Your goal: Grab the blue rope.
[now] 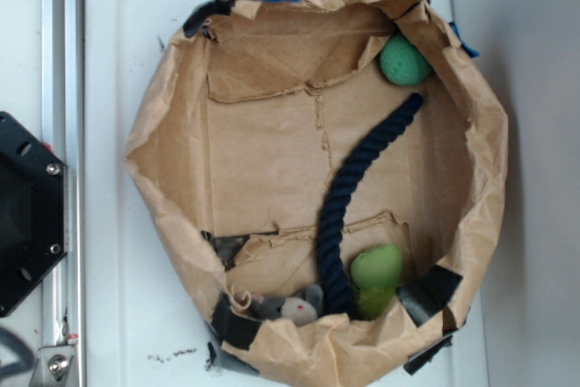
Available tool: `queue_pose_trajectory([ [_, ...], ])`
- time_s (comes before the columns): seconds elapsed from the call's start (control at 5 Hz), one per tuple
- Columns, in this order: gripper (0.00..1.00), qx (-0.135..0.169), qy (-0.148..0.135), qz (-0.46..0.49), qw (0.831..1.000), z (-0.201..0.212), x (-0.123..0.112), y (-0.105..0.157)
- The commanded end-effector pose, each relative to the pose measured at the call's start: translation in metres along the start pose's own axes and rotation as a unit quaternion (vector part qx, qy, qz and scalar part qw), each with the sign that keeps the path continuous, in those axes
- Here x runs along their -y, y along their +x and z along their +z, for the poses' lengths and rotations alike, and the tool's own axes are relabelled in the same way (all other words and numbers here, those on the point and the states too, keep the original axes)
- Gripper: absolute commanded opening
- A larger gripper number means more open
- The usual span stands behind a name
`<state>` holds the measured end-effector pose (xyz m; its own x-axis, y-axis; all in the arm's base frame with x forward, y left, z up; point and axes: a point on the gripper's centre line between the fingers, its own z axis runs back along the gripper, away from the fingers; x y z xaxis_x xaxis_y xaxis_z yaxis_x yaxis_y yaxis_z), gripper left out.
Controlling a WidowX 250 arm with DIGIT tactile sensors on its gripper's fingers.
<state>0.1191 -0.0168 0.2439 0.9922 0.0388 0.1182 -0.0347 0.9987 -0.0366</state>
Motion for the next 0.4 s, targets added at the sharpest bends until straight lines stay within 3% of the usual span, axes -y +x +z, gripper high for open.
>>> queue_pose_trajectory([
  [0.0,1.00,0.000,0.000,0.000,1.000,0.000,0.000,0.000],
  [0.2,1.00,0.032,-0.003,0.000,0.999,-0.010,0.006,0.049],
])
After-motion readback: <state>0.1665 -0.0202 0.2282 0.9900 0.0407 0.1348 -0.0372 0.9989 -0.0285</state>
